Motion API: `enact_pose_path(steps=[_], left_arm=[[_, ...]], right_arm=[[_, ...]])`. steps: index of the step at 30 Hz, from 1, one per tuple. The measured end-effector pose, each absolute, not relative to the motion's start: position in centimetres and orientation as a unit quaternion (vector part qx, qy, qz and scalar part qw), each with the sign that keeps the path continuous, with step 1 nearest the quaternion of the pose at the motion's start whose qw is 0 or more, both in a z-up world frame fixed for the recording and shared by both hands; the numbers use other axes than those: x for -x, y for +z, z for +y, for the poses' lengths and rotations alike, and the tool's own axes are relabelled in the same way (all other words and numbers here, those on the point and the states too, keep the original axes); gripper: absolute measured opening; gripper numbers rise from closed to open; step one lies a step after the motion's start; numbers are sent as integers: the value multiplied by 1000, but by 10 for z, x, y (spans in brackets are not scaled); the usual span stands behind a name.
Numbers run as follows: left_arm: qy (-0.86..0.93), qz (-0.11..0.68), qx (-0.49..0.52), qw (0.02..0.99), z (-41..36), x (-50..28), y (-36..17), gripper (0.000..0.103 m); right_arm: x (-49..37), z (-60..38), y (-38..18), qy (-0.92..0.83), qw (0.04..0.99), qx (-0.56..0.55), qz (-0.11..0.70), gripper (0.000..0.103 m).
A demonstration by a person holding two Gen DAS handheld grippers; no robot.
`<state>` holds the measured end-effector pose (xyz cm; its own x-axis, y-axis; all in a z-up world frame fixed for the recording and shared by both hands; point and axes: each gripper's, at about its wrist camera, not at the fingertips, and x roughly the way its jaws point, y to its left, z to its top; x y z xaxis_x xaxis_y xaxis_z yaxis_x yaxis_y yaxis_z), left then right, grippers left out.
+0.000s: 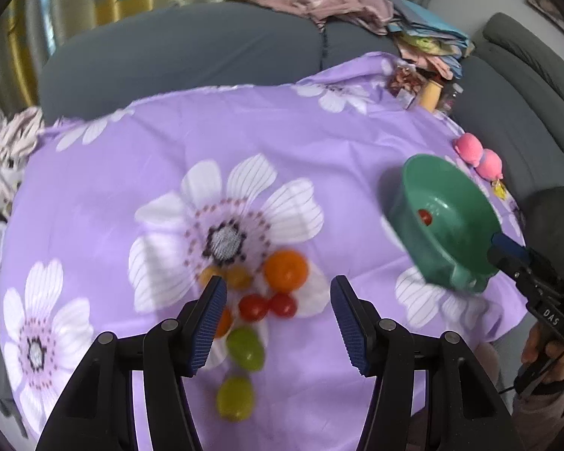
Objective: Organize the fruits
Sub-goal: 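Carry both tomatoes over the green bowl and open both tools to drop them, then grasp a red tomato with the left tool while the right tool grasps another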
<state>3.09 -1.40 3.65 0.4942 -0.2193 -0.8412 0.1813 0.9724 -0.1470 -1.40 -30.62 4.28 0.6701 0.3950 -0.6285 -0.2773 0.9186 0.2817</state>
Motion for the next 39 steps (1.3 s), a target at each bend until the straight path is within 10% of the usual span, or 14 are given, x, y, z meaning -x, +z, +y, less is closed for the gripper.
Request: enact_pose_path(steps=[39], left_arm=[[-141,502,-11,854,13,-16,-11,58]], right_arm=[[-8,-158,-1,303,838,5,454,46]])
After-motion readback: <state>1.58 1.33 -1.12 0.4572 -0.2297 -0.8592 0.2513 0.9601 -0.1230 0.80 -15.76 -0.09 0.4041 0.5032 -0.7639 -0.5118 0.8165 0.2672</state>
